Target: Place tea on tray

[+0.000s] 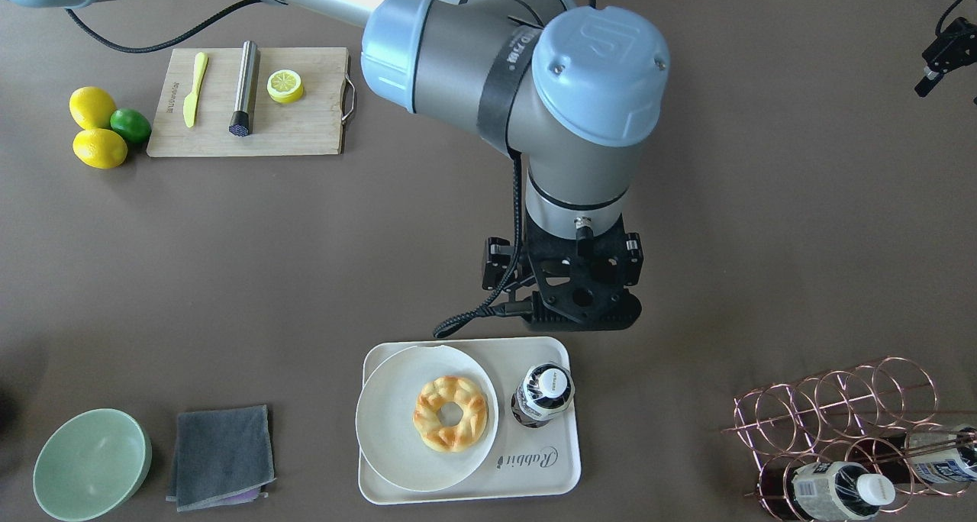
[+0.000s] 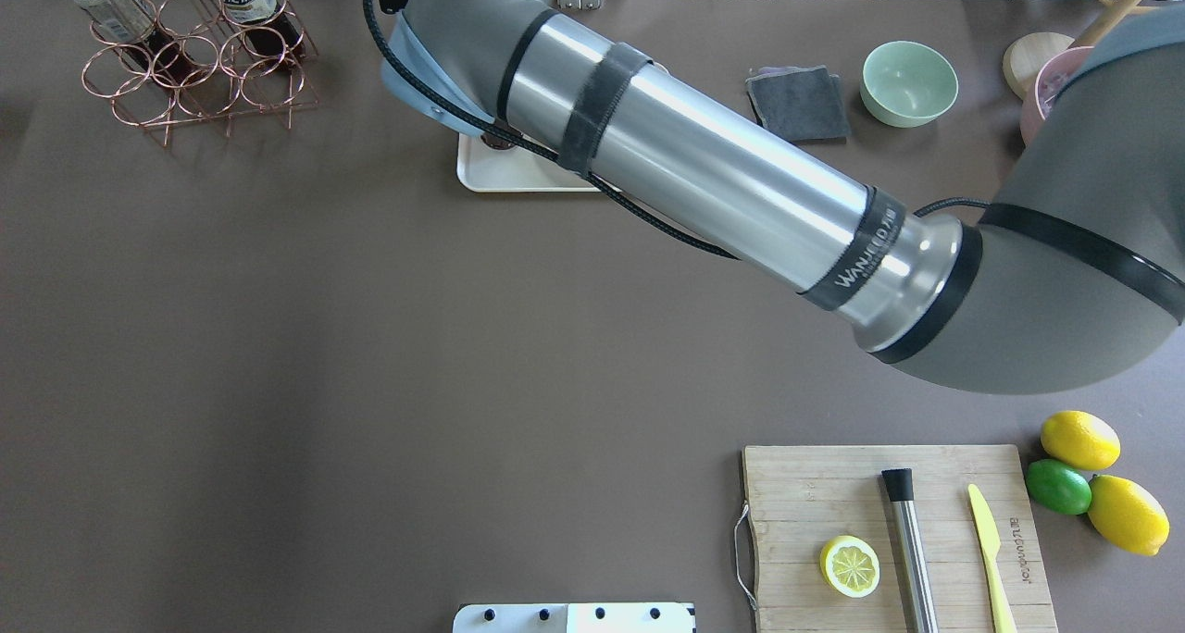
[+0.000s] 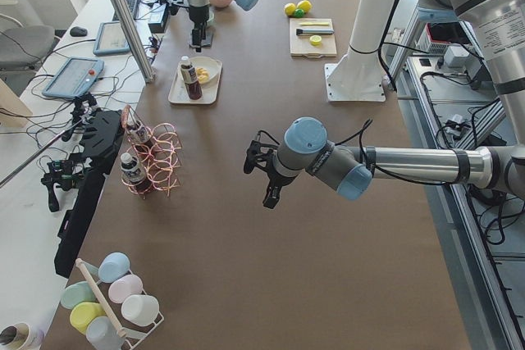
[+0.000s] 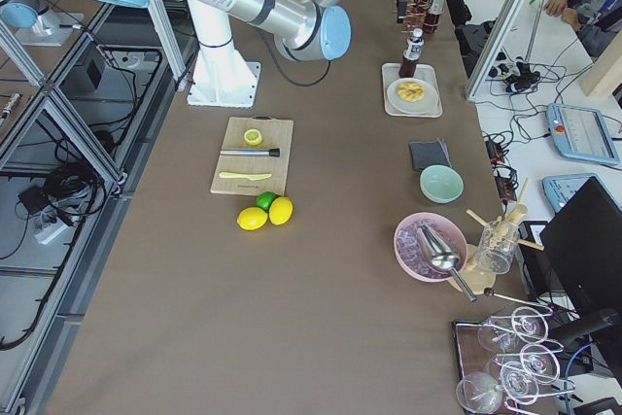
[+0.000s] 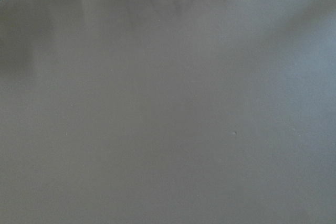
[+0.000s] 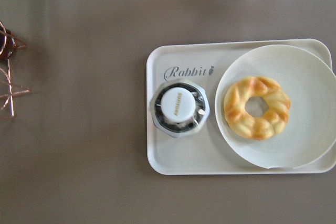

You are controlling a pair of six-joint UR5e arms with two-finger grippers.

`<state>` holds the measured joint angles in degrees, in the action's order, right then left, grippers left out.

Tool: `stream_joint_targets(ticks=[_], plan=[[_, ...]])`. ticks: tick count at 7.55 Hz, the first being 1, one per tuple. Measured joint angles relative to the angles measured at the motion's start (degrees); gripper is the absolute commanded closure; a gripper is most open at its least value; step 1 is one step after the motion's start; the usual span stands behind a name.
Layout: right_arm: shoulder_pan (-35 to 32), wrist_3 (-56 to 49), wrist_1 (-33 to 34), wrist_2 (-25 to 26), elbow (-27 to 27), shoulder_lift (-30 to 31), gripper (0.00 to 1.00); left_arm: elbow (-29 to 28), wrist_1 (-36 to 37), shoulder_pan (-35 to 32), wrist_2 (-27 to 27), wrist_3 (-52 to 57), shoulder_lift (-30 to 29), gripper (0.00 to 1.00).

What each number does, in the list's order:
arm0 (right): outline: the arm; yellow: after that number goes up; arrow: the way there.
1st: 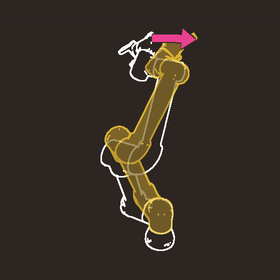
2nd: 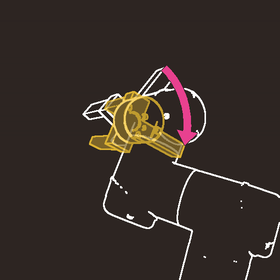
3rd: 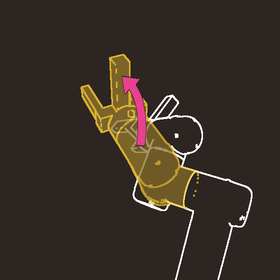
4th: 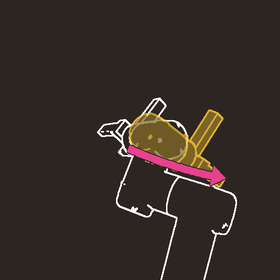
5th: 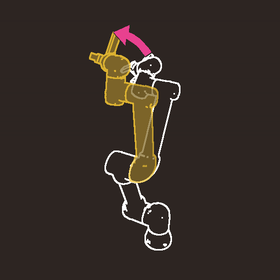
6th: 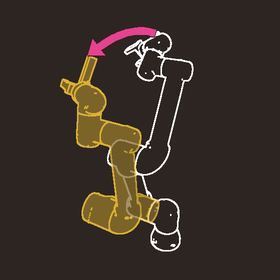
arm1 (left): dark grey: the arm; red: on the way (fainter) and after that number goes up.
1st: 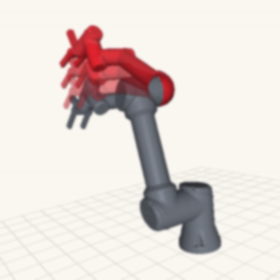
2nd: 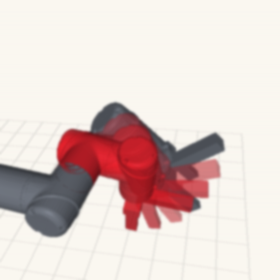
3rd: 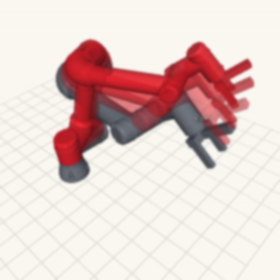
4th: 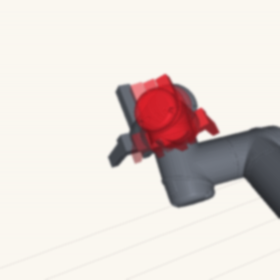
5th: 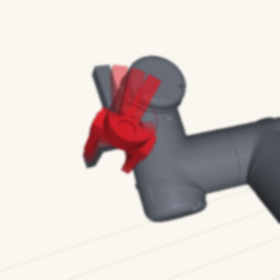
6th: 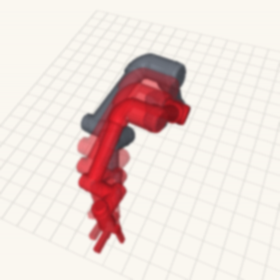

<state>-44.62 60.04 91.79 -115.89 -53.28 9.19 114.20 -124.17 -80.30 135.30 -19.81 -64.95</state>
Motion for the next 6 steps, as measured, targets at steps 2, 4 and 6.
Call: stream_joint_targets(ticks=[2,4,6], plan=[[-0.8,-3.1,9.2,-2.7,-25.6,15.2,0.0,0.2,-1.2,0.0,1.6,-0.9,1.7,0.04],[-4.3,-12.1,19.4,-5.4,-44.0,28.1,0.0,0.0,-3.2,0.0,2.6,-0.8,4.5,0.04],[-8.4,-21.5,23.2,-7.0,-53.6,38.9,0.0,-0.1,-3.7,0.0,3.2,-0.7,5.4,0.04]])
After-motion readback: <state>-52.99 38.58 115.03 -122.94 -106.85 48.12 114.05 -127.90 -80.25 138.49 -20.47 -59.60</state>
